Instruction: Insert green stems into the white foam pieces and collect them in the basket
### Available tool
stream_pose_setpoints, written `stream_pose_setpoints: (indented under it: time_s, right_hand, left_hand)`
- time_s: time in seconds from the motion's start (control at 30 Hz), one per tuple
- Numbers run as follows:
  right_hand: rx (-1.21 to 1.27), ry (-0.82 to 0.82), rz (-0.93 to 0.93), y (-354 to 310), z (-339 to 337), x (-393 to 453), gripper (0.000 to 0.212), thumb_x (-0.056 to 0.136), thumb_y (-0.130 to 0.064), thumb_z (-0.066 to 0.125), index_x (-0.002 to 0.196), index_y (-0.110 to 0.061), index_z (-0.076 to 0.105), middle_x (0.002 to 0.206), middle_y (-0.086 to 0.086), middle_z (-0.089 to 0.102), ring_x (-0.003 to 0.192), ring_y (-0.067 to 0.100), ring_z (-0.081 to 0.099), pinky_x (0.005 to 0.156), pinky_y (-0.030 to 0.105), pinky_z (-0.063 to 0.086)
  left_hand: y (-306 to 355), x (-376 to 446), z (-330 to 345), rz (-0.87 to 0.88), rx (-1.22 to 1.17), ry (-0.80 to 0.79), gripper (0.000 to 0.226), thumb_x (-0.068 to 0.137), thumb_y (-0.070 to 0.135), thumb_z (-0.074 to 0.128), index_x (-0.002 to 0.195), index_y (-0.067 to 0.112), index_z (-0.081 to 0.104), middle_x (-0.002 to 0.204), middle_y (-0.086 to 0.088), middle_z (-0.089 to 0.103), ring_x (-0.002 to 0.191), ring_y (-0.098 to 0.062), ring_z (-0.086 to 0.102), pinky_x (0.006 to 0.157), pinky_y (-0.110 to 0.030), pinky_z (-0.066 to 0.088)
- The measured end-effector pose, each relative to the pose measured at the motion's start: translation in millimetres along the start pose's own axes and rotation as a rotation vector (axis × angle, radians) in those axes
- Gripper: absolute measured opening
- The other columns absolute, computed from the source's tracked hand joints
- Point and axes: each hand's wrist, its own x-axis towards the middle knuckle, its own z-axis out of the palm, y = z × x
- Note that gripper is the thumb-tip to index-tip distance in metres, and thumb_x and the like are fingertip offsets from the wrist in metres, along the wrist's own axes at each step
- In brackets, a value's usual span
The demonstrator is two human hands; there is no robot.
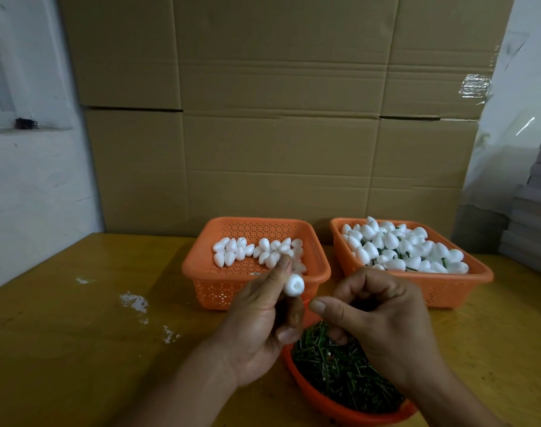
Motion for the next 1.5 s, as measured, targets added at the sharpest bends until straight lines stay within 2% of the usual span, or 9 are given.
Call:
stream_pose_setpoints:
  time_s: [0.07,0.23,0.37,0.73,0.9,0.97,1.07,1.3,1.5]
  right_hand:
    - [0.005,0.008,-0.018,0.4,1.8,-0.1,0.018,0.064,-0.019,0.085,0.066,-0.011,0.069,0.053,0.012,0.066,0.042,0.018,0.061,0.043,0.024,0.051]
    - [0.056,-0.033,-0.018,-1.4,5.5,-1.4,0.009,0.068,-0.014,0.084,0.074,-0.016,0.077,0.063,0.009,0.072,0.051,0.013,0.067,0.05,0.02,0.053]
    - [0.11,-0.027,-0.013,-0.3,7.9,-2.7,0.019,0.074,-0.004,0.076,0.085,-0.018,0.081,0.071,0.01,0.076,0.061,0.017,0.074,0.059,0.019,0.057]
    - [0.064,0.028,-0.013,6.7,6.9,-2.2,0.019,0.073,-0.016,0.075,0.091,-0.021,0.08,0.072,0.009,0.076,0.063,0.021,0.074,0.059,0.021,0.057]
    - [-0.153,0.033,-0.152,10.0,9.0,-5.3,0.018,0.081,-0.016,0.076,0.093,-0.028,0.081,0.082,-0.006,0.078,0.071,0.014,0.074,0.061,0.029,0.061]
    - [-0.314,0.052,-0.255,12.4,9.4,-6.2,0.02,0.084,-0.013,0.077,0.098,-0.026,0.08,0.086,-0.012,0.077,0.074,0.011,0.073,0.061,0.031,0.06]
    - [-0.444,0.074,-0.372,15.3,9.4,-6.4,0.018,0.085,-0.013,0.077,0.102,-0.017,0.079,0.094,-0.012,0.076,0.083,0.003,0.072,0.066,0.021,0.058]
    - [-0.521,0.125,-0.453,19.1,11.5,-7.4,0.019,0.081,-0.006,0.078,0.099,-0.012,0.079,0.093,-0.008,0.074,0.084,-0.003,0.069,0.069,0.012,0.054]
    - [-0.496,0.165,-0.459,21.9,16.1,-9.3,0.017,0.082,-0.006,0.077,0.098,-0.012,0.079,0.09,-0.007,0.074,0.081,-0.002,0.069,0.066,0.014,0.054]
  left_hand:
    - [0.2,0.2,-0.2,0.002,0.002,0.002,0.051,0.089,0.048,0.062,0.113,0.002,0.063,0.056,-0.004,0.045,0.04,-0.008,0.041,0.042,-0.022,0.027]
    - [-1.0,0.5,-0.9,0.007,0.003,0.012,0.061,0.087,0.049,0.065,0.12,-0.002,0.059,0.058,-0.005,0.047,0.043,-0.009,0.042,0.041,-0.021,0.029]
    - [-2.0,1.1,-1.4,0.007,0.004,0.005,0.06,0.084,0.051,0.066,0.111,-0.002,0.063,0.055,-0.005,0.048,0.041,-0.009,0.042,0.04,-0.02,0.03]
    - [-1.9,1.3,-1.7,0.033,0.04,-0.004,0.051,0.085,0.053,0.064,0.107,0.007,0.07,0.053,-0.005,0.049,0.041,-0.009,0.044,0.038,-0.019,0.032]
    - [-2.4,0.6,-0.4,0.077,0.098,0.032,0.052,0.087,0.053,0.062,0.123,0.014,0.067,0.06,-0.006,0.049,0.047,-0.009,0.044,0.039,-0.019,0.032]
    - [-3.4,0.8,0.6,0.107,0.127,0.053,0.048,0.089,0.052,0.061,0.119,0.016,0.068,0.063,-0.006,0.05,0.048,-0.009,0.044,0.039,-0.02,0.033]
    - [-4.1,0.2,2.4,0.153,0.147,0.066,0.038,0.089,0.05,0.061,0.104,0.015,0.067,0.062,-0.007,0.051,0.047,-0.01,0.044,0.039,-0.02,0.032]
    - [-2.5,-1.4,5.7,0.276,0.21,0.104,0.049,0.078,0.05,0.068,0.092,0.005,0.058,0.061,-0.01,0.051,0.045,-0.014,0.044,0.038,-0.02,0.033]
    - [-3.0,-2.2,5.6,0.36,0.263,0.09,0.043,0.08,0.047,0.07,0.089,0.007,0.057,0.06,-0.01,0.052,0.045,-0.012,0.047,0.042,-0.02,0.037]
